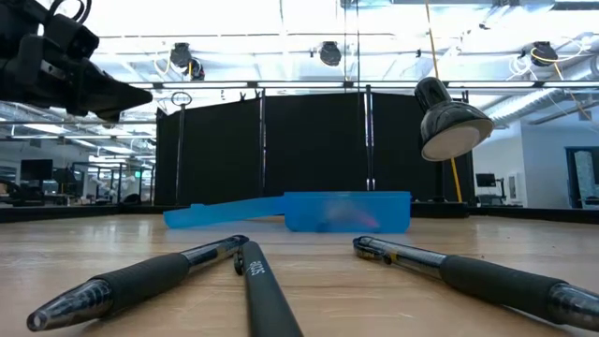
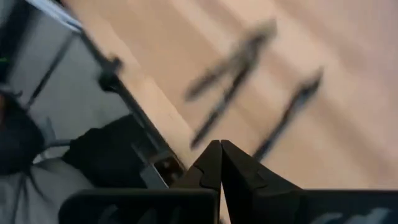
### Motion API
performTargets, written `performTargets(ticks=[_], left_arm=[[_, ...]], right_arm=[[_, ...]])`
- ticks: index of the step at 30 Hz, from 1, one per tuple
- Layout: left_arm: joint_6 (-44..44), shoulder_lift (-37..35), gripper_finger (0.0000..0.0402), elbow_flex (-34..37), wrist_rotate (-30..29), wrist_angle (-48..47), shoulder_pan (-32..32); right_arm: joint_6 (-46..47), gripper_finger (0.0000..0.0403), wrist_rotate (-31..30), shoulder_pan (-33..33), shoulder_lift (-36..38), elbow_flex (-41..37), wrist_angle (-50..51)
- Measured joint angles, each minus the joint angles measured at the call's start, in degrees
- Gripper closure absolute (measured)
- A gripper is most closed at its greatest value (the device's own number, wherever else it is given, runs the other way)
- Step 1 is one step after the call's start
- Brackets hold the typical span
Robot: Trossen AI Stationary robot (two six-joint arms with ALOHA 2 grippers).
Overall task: Pick & place school supplies into a supply box
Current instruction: Put the right black pen into the supply box
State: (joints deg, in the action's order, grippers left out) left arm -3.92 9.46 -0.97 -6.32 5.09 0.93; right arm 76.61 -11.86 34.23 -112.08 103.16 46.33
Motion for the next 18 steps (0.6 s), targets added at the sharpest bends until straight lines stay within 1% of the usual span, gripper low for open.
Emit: performTargets(ticks=[2,3,5,10,14,16,18], left_arm=[[-0.02,0.04,0.0371,0.0,0.01,0.79,0.0],[-0.13,0.0,0.0371,0.0,0.01,1.12,0.0],[-0.95,-0.01,0.0371,0.0,0.03,1.66,0.0],[-2.03,-0.01,0.0371,-0.04,0.06,2.25,0.0],[-3.7,0.02,0.0371,-0.07,0.08,2.25,0.0],[-3.72,0.02,0.0371,-0.09,0.08,2.25,0.0],[-3.66,0.02,0.0371,-0.09,0.08,2.16,0.0]], right_arm=[[5.28,0.0403,3.53,0.03,-3.03,-0.53,0.17],[5.94,0.0403,4.53,0.07,-4.55,-0.65,0.52],[6.09,0.0403,4.5,0.06,-6.68,-0.71,0.22],[4.67,0.0397,4.67,-0.39,-8.39,-0.57,-2.4],[3.73,0.0361,4.69,-1.01,-8.42,-0.64,-3.2],[5.09,0.0334,4.74,-1.51,-8.05,-0.57,-3.26],[7.48,0.0308,6.14,-2.03,-8.05,-0.53,-2.79]])
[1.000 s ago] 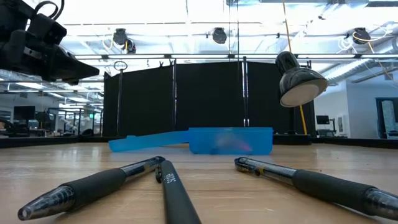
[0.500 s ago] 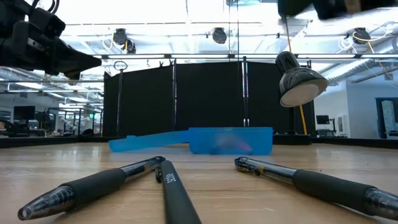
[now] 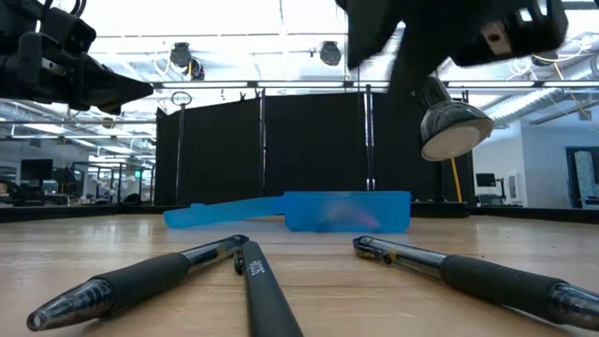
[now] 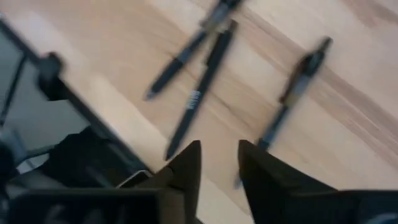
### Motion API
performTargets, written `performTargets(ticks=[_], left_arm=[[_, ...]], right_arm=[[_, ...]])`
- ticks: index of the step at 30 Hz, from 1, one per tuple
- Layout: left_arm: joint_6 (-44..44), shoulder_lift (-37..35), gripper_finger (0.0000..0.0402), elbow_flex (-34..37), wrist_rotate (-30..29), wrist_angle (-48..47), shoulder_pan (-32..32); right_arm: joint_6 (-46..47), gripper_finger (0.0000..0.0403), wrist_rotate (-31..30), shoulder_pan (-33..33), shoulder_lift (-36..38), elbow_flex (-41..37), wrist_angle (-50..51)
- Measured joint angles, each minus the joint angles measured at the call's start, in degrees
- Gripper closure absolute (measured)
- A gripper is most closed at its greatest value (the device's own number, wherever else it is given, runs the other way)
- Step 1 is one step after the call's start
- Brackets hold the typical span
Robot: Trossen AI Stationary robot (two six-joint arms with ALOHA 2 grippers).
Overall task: Pick & place school supplies into a supply box
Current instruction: Put the right black pen into the supply box
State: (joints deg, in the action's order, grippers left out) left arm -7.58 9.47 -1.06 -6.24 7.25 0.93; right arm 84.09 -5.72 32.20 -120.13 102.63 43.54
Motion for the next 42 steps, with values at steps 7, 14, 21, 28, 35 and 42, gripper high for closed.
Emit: performTargets(ticks=[7,14,21,28,35,42], left_arm=[[0.8,0.0,0.0371,0.0,0.04,-0.16,0.0],[0.79,0.0,0.0371,-0.02,0.13,-1.62,0.0],[1.79,0.0,0.0371,-0.07,0.11,-2.78,0.0],[5.95,0.0,0.0371,-0.11,0.2,-1.33,0.0],[6.66,0.0,0.0371,-0.11,0.22,-1.48,0.0],[6.65,0.0,0.0371,-0.11,0.24,-1.48,0.0]], right_arm=[[3.95,0.0263,2.54,-1.3,-0.67,-0.09,6.38],[5.42,0.0263,3.13,-1.92,-3.47,-0.09,6.12],[7.14,0.0263,5.9,-1.33,-8.11,-0.04,6.23],[5.19,0.0264,6.39,-1.37,-11.58,-0.61,9.37],[5.04,0.0264,11.82,-1.17,-11.48,-4.86,11.91],[4.59,0.0283,16.93,-0.3,-11.31,-6.38,13.18]])
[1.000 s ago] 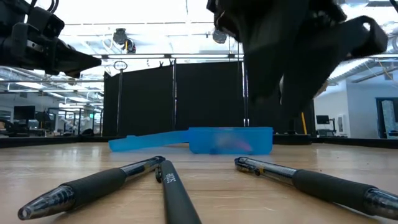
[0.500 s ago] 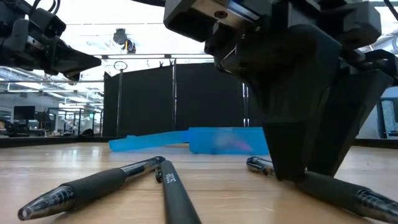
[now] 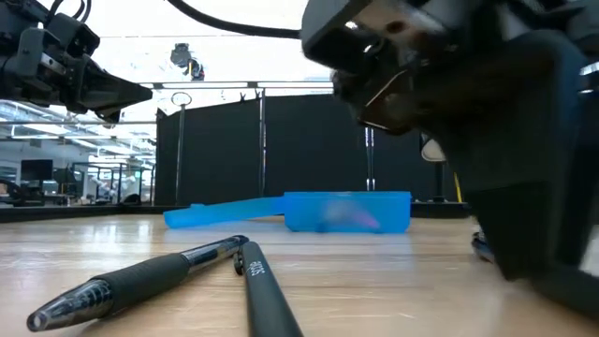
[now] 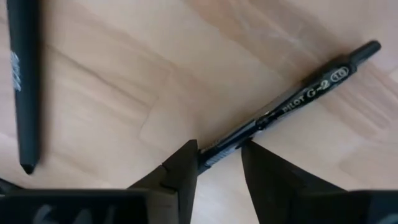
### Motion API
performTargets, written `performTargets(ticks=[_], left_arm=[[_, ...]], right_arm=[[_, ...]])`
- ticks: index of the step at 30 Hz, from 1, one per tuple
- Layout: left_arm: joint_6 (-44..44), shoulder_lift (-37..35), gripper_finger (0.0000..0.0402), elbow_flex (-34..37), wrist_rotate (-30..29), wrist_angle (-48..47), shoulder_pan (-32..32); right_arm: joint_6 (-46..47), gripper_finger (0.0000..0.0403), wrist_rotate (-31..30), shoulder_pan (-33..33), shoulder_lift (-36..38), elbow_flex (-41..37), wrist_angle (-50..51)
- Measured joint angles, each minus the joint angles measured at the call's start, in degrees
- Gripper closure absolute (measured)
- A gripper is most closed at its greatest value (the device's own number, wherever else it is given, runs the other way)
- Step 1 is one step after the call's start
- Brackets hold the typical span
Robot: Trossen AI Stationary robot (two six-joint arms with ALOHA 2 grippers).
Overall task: Pick & place school supplies into a supply box
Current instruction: Put the right black pen into the supply box, then put the right transparent black pen into the supply box
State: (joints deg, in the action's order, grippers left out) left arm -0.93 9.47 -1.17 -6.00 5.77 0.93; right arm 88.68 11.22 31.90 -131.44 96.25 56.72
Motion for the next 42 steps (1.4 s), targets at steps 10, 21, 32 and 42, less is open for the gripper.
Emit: performTargets(ticks=[10,21,32,42], left_arm=[[-0.03,0.0,0.0371,0.0,0.11,0.05,0.0],[1.7,0.0,0.0371,0.0,0.11,0.08,0.0],[2.35,0.0,0.0371,0.0,0.1,0.16,0.0],[2.84,0.0,0.0371,0.0,1.22,0.45,0.0]], right_arm=[[-11.48,0.0354,1.03,0.57,0.0,-0.11,-1.02],[-14.42,0.0388,-3.01,1.05,0.3,-0.26,-2.42],[-11.73,0.0399,-19.16,1.06,11.43,-1.05,-4.77],[-9.21,0.0399,-22.36,1.29,15.54,-0.81,-5.13]])
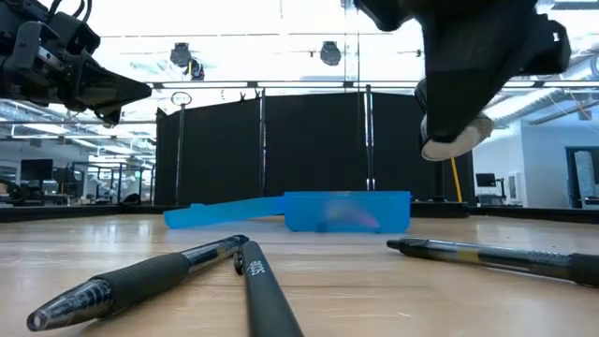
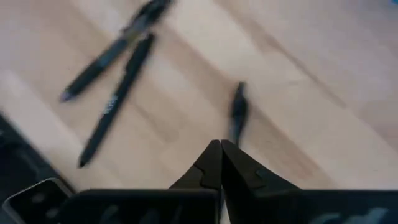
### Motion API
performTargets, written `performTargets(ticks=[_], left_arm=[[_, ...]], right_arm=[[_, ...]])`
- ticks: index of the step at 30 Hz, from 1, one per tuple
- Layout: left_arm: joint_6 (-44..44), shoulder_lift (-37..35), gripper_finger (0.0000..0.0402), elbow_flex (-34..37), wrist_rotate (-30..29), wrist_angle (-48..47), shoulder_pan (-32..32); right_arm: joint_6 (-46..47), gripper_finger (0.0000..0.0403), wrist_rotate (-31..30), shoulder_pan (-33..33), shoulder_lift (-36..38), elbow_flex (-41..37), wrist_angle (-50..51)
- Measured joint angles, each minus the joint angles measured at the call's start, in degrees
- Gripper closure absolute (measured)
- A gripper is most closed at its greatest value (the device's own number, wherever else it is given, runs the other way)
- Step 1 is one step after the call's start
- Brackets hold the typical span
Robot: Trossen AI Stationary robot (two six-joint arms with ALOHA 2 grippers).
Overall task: Pick & place school supplies into a supply box
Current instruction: Put the right transparent black pen into the supply box
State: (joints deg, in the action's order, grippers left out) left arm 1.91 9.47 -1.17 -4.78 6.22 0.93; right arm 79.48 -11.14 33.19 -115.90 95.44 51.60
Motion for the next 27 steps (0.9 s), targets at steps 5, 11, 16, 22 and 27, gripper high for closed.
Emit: performTargets(ticks=[5,11,16,22,27], left_arm=[[-0.06,0.01,0.0371,0.0,0.0,-0.11,0.0],[-0.09,0.0,0.0371,0.02,0.0,-0.55,0.0],[-0.33,0.02,0.0371,0.02,-0.04,-0.5,0.0],[-1.35,0.02,0.0371,0.02,-0.07,-0.48,0.0],[0.01,0.01,0.0371,0.02,-0.25,-0.43,0.0]], right_arm=[[8.4,0.0401,8.33,0.58,-0.12,0.04,-0.75],[17.11,0.0401,15.4,3.36,-0.61,0.62,-5.24],[20.57,0.0402,11.76,6.52,-0.33,7.25,-5.18],[18.77,0.0403,3.47,7.43,-1.84,9.94,2.79],[16.0,0.0403,1.03,6.0,-4.26,8.4,8.63]])
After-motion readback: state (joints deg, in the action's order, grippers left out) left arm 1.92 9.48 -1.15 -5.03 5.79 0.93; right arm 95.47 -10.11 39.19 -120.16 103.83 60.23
